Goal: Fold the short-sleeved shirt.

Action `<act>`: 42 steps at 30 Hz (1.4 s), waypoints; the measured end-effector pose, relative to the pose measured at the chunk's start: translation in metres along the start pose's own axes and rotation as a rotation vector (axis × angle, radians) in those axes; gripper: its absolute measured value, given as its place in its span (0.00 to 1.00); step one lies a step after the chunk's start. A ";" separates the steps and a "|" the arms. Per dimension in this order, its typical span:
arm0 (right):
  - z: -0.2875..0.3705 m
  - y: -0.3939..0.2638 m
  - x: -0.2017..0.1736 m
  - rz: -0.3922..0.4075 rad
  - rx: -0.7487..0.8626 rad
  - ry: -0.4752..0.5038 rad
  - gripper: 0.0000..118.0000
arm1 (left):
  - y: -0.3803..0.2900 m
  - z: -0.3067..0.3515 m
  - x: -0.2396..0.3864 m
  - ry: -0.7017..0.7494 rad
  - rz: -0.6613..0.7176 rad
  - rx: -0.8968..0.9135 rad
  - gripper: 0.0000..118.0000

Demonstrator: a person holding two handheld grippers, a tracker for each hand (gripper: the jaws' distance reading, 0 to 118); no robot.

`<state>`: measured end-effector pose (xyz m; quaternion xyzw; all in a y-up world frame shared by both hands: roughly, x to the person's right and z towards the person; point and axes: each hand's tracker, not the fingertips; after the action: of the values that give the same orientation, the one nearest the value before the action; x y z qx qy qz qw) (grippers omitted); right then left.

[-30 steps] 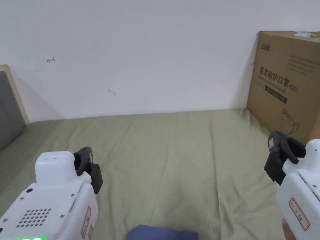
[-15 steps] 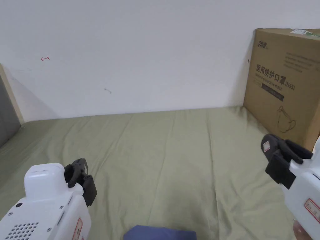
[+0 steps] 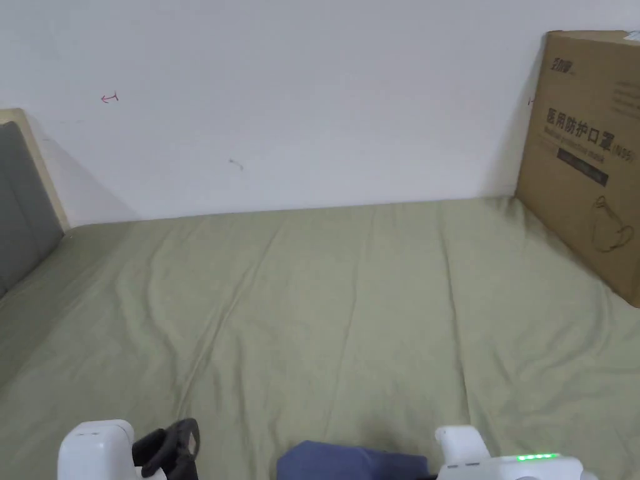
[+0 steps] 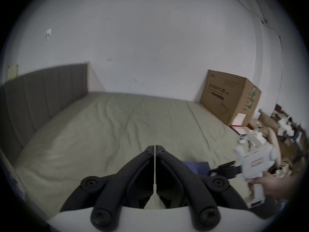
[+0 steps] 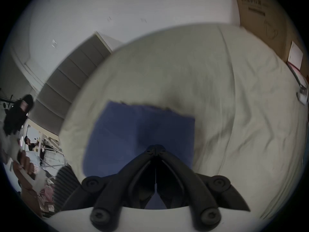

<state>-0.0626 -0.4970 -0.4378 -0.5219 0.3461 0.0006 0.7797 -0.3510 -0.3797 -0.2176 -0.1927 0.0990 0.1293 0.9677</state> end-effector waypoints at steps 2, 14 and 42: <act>-0.014 -0.004 0.010 0.006 -0.059 -0.026 0.00 | -0.004 -0.012 -0.016 -0.117 0.089 -0.073 0.01; -0.011 -0.003 0.031 -0.081 -0.053 0.076 0.00 | -0.088 -0.154 -0.093 -0.655 0.624 -0.620 0.95; 0.087 -0.004 0.017 -0.086 0.143 0.084 0.00 | -0.014 -0.162 -0.091 -0.537 0.430 -0.619 0.23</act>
<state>-0.0014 -0.4339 -0.4247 -0.4790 0.3548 -0.0793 0.7990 -0.4564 -0.4759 -0.3374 -0.4075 -0.1605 0.3956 0.8073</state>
